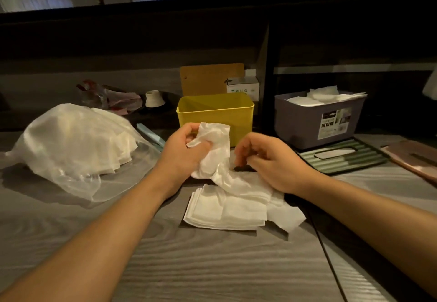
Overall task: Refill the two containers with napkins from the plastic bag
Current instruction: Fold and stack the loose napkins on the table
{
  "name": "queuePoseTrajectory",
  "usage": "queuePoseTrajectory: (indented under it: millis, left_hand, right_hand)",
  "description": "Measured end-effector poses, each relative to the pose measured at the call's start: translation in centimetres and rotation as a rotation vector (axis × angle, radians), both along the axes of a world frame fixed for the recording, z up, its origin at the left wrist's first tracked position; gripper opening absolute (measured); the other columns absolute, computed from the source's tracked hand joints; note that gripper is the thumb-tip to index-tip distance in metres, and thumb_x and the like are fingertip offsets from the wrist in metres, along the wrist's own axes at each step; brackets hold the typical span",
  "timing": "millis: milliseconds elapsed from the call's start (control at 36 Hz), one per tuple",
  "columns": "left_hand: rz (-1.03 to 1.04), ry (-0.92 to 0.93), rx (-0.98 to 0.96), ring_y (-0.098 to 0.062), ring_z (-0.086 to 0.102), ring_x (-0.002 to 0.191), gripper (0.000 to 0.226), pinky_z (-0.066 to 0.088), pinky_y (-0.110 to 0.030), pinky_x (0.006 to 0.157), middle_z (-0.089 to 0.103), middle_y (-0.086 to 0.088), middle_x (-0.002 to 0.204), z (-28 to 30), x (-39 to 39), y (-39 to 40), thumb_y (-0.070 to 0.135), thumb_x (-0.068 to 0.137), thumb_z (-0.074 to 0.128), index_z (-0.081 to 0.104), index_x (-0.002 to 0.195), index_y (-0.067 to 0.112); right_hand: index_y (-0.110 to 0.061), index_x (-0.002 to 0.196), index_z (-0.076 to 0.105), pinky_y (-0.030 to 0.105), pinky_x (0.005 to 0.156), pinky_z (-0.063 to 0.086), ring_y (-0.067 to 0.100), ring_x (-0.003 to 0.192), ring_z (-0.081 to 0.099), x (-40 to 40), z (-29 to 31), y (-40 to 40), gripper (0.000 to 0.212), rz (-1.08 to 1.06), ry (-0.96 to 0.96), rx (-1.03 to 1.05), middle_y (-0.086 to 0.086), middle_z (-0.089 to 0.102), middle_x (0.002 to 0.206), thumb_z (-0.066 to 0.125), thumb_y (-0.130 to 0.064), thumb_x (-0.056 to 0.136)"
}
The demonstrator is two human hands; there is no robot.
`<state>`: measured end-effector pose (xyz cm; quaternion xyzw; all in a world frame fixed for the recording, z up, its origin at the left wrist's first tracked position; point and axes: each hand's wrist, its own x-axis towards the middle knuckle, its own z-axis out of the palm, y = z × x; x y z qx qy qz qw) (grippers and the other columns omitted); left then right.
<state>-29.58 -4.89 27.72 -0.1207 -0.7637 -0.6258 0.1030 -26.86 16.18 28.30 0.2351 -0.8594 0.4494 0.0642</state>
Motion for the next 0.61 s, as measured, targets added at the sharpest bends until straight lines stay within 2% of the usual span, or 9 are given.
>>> queuePoseTrajectory:
  millis: [83,139,250,306,361,444,500,556,611]
  left_hand:
    - [0.016,-0.01,0.086,-0.004,0.071,0.09,0.028,0.06,-0.022,0.071,0.07,0.007,0.107,0.1,0.0,-0.1,0.01,0.094,0.068,0.061,0.114,0.029]
    - [0.033,-0.02,0.141,-0.008,0.07,0.094,0.028,0.06,-0.021,0.072,0.069,0.006,0.109,0.2,-0.1,0.0,0.01,0.095,0.067,0.06,0.117,0.026]
    - [0.065,0.022,0.198,-0.008,0.071,0.095,0.028,0.059,-0.021,0.07,0.07,0.006,0.109,0.5,-0.1,0.2,0.01,0.094,0.068,0.061,0.112,0.029]
    - [0.067,0.045,0.211,-0.007,0.071,0.095,0.025,0.059,-0.022,0.069,0.071,0.007,0.108,0.6,-0.1,0.3,0.012,0.094,0.069,0.062,0.109,0.031]
    - [0.07,0.054,0.23,-0.01,0.072,0.096,0.021,0.06,-0.026,0.07,0.072,0.005,0.106,0.5,-0.1,0.3,0.013,0.095,0.068,0.064,0.106,0.03]
    - [0.074,0.047,0.26,-0.018,0.073,0.096,0.016,0.062,-0.035,0.076,0.073,-0.002,0.106,0.6,-0.1,0.2,0.013,0.094,0.068,0.065,0.106,0.023]
    - [0.079,0.042,0.269,-0.021,0.072,0.098,0.015,0.061,-0.037,0.079,0.072,-0.006,0.108,0.7,-0.2,0.0,0.012,0.095,0.067,0.064,0.108,0.02]
    - [0.068,0.02,0.293,-0.023,0.072,0.098,0.015,0.061,-0.036,0.08,0.072,-0.008,0.108,0.7,-0.3,-0.3,0.011,0.095,0.066,0.063,0.109,0.018]
    - [0.05,-0.017,0.309,-0.021,0.072,0.098,0.02,0.06,-0.033,0.078,0.071,-0.006,0.11,0.8,-0.4,-0.5,0.008,0.095,0.066,0.061,0.11,0.02]
  right_hand:
    - [-0.025,0.115,0.063,0.021,0.085,0.053,0.001,0.093,0.066,-0.4,0.1,-0.4,0.019,-0.065,-0.058,-0.077,-0.009,0.071,0.097,0.052,-0.016,0.102]
    - [-0.026,0.121,0.061,0.02,0.082,0.05,0.002,0.095,0.065,-0.5,0.5,-0.8,0.021,-0.095,-0.094,-0.106,-0.01,0.069,0.102,0.051,-0.03,0.103]
    - [-0.028,0.14,0.046,0.019,0.078,0.048,0.006,0.104,0.062,-1.2,1.7,-2.3,0.049,-0.113,-0.221,-0.148,-0.013,0.062,0.118,0.053,-0.052,0.097]
    - [-0.028,0.145,0.041,0.021,0.082,0.049,0.008,0.11,0.06,-1.7,2.0,-3.4,0.063,-0.117,-0.253,-0.142,-0.012,0.058,0.126,0.059,-0.057,0.092]
    - [-0.027,0.141,0.048,0.024,0.085,0.052,0.009,0.11,0.062,-2.1,1.7,-4.3,0.061,-0.133,-0.229,-0.141,-0.012,0.061,0.126,0.066,-0.053,0.089]
    - [-0.023,0.122,0.063,0.023,0.076,0.055,0.007,0.092,0.068,-2.3,0.9,-4.9,0.034,-0.126,-0.204,-0.145,-0.009,0.07,0.107,0.071,-0.035,0.091]
    - [-0.02,0.11,0.07,0.027,0.076,0.059,0.01,0.084,0.072,-2.5,0.6,-4.9,0.02,-0.095,-0.201,-0.169,-0.004,0.074,0.097,0.071,-0.024,0.09]
    - [-0.018,0.098,0.072,0.028,0.075,0.057,0.014,0.084,0.07,-3.0,0.3,-4.6,0.009,-0.125,-0.161,-0.248,0.0,0.074,0.092,0.071,-0.018,0.089]
    - [-0.019,0.093,0.072,0.031,0.081,0.057,0.018,0.09,0.068,-3.6,0.0,-4.2,0.007,-0.17,-0.127,-0.345,0.003,0.072,0.094,0.068,-0.014,0.09]
